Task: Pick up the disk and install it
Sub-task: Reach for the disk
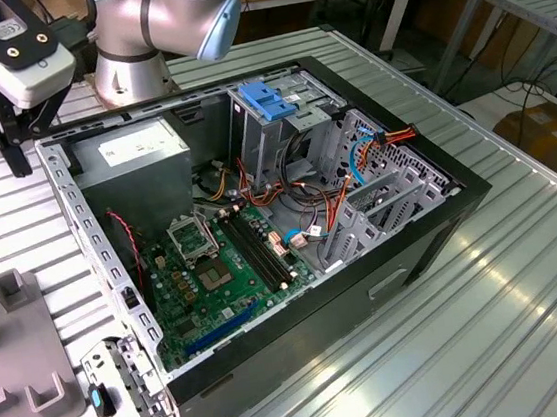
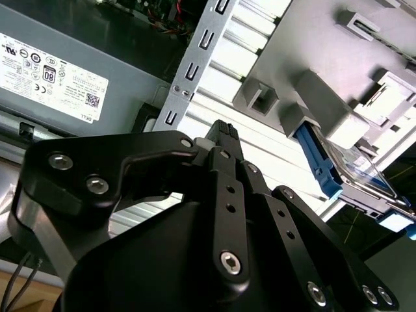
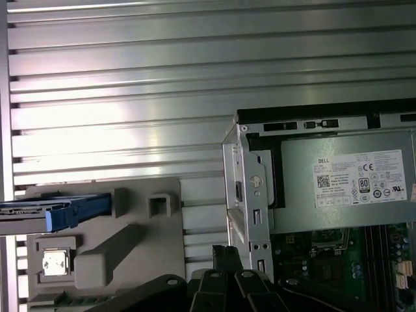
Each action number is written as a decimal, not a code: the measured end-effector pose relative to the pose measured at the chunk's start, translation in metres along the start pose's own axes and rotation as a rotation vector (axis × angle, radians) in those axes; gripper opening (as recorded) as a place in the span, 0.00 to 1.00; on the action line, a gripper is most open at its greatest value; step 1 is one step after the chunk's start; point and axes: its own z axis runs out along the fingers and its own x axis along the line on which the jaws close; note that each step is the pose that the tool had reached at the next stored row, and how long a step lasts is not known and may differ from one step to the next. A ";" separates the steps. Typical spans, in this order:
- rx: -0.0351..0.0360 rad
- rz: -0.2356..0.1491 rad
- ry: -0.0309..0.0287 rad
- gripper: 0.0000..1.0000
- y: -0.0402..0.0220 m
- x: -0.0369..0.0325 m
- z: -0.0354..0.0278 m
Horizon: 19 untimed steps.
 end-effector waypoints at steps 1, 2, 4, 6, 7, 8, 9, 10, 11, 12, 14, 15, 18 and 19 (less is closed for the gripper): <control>0.0000 0.000 0.0002 0.11 -0.0001 0.0012 0.0000; 0.0000 0.000 0.0004 0.11 -0.0002 0.0024 0.0001; 0.0000 0.000 0.0011 0.11 -0.0004 0.0051 0.0002; 0.0001 0.000 0.0017 0.11 -0.0006 0.0074 0.0003; 0.0001 0.000 0.0018 0.11 -0.0006 0.0085 0.0004; 0.0001 0.000 0.0020 0.11 -0.0008 0.0098 0.0005; 0.0001 0.000 0.0022 0.11 -0.0008 0.0110 0.0005; 0.0002 0.000 0.0025 0.11 -0.0010 0.0126 0.0006; 0.0001 0.000 0.0026 0.11 -0.0011 0.0136 0.0006; 0.0001 0.000 0.0028 0.11 -0.0012 0.0150 0.0007; 0.0001 0.000 0.0032 0.11 -0.0014 0.0175 0.0008; 0.0001 0.000 0.0034 0.11 -0.0015 0.0188 0.0008; 0.0001 0.000 0.0041 0.11 -0.0018 0.0228 0.0010; 0.0001 0.000 0.0043 0.11 -0.0019 0.0240 0.0010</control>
